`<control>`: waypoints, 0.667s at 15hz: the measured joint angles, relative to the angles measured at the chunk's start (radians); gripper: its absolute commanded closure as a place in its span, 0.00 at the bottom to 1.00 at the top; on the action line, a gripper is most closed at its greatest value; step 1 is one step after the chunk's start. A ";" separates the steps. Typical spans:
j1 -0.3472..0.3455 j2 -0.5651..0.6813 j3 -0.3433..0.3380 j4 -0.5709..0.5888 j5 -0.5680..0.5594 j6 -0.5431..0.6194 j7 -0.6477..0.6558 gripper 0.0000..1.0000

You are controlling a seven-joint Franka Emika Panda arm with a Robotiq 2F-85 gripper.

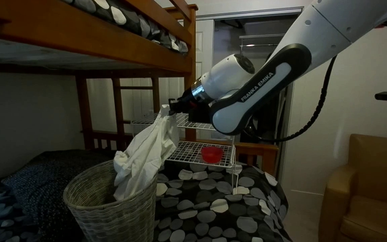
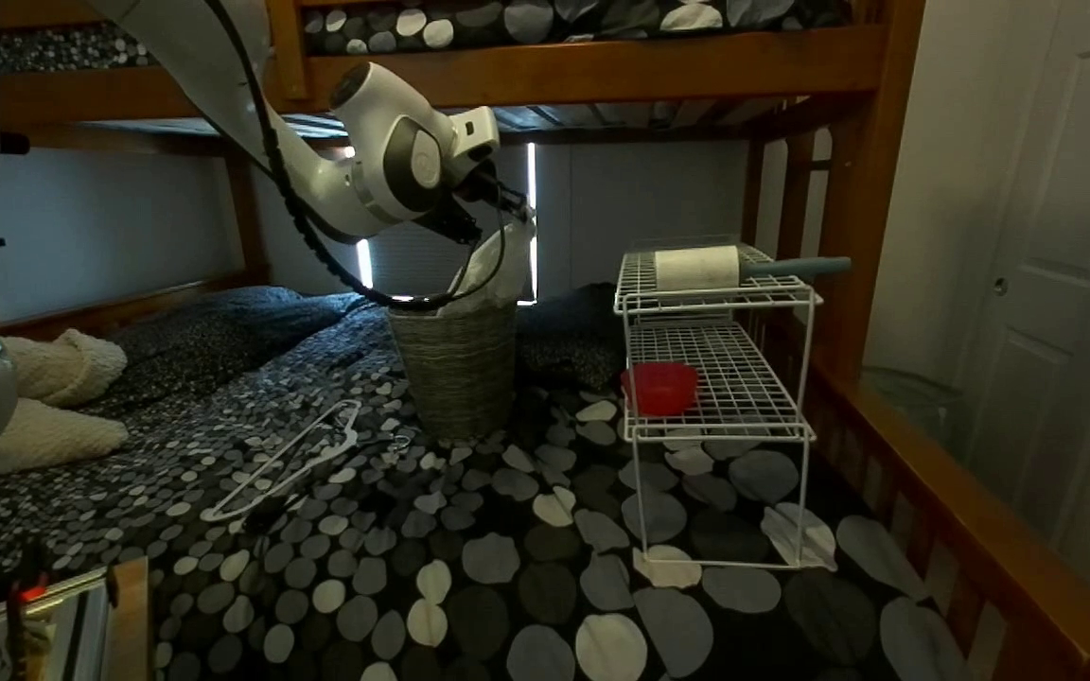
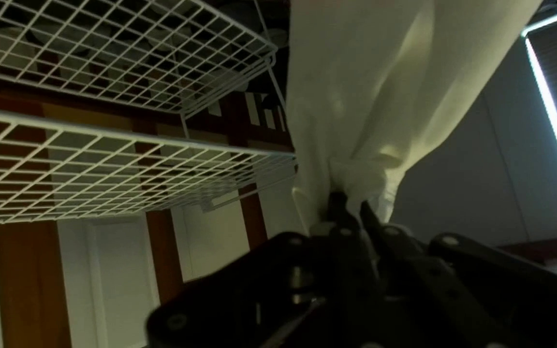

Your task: Put the towel on top of the shelf

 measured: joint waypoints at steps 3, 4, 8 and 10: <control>0.036 0.021 -0.130 0.062 0.061 0.020 -0.015 0.99; 0.055 0.023 -0.197 0.086 0.082 0.022 -0.028 0.99; 0.109 0.036 -0.416 0.182 0.132 0.024 -0.065 0.99; 0.116 0.041 -0.443 0.201 0.134 0.024 -0.066 0.99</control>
